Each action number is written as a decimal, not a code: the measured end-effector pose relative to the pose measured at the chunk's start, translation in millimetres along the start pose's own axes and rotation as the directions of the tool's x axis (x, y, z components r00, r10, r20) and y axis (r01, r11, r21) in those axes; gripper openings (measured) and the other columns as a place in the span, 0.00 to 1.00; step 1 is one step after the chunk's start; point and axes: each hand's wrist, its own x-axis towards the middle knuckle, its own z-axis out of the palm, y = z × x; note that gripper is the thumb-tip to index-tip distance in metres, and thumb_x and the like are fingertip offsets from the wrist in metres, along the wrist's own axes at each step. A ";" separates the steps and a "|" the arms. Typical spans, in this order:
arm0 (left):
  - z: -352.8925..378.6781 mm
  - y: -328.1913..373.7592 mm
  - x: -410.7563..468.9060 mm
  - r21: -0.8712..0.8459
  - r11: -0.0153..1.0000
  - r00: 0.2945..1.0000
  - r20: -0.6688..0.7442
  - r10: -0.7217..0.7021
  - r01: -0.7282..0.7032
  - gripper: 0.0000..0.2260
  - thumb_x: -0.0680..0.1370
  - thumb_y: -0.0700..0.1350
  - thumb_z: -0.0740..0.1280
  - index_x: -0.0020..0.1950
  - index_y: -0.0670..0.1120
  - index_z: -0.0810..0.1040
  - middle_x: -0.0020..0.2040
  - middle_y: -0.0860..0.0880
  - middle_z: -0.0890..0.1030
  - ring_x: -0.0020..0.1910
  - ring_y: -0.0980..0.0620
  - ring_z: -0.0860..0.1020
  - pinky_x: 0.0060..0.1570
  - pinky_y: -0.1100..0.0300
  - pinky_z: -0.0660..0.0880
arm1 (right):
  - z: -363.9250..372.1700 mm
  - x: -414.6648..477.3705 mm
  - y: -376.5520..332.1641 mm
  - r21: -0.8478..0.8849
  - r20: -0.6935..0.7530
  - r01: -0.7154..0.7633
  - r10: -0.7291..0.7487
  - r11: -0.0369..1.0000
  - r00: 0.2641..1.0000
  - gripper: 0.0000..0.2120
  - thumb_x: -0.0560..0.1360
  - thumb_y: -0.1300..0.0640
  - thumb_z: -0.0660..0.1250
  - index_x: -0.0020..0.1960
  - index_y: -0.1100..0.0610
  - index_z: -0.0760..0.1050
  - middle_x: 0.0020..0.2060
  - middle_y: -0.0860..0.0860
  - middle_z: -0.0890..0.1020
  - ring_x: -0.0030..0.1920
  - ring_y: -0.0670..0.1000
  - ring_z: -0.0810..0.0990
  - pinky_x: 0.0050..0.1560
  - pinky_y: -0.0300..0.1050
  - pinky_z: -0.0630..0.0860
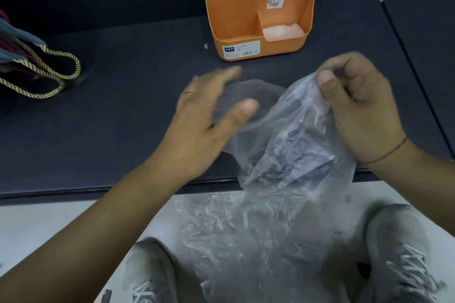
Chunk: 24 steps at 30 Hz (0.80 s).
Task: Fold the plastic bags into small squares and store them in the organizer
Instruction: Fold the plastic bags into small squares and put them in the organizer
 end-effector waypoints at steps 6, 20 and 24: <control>12.1 36.1 18.5 -0.478 0.852 0.972 0.193 -0.137 0.215 0.11 0.73 0.50 0.70 0.49 0.45 0.83 0.44 0.48 0.86 0.43 0.54 0.83 0.47 0.63 0.79 | 12.4 11.6 -17.4 0.082 0.161 0.007 -0.020 0.997 0.987 0.06 0.80 0.57 0.64 0.45 0.57 0.74 0.35 0.68 0.76 0.33 0.56 0.72 0.34 0.48 0.72; -7.4 -32.5 30.7 -0.760 0.505 0.740 -0.047 -0.671 0.410 0.13 0.82 0.45 0.64 0.37 0.47 0.76 0.31 0.53 0.80 0.31 0.56 0.79 0.37 0.60 0.77 | -29.3 42.4 19.2 0.282 0.636 -0.636 0.356 0.719 0.685 0.16 0.73 0.50 0.65 0.50 0.61 0.81 0.45 0.54 0.81 0.46 0.50 0.80 0.48 0.42 0.78; 2.3 -60.4 30.7 -0.780 0.329 0.626 0.100 -0.774 0.532 0.09 0.83 0.48 0.62 0.52 0.45 0.80 0.52 0.46 0.84 0.46 0.50 0.84 0.46 0.59 0.81 | -25.3 39.4 26.4 0.354 0.483 -0.587 0.395 0.729 0.782 0.21 0.77 0.38 0.59 0.58 0.54 0.73 0.50 0.51 0.78 0.49 0.49 0.78 0.54 0.44 0.78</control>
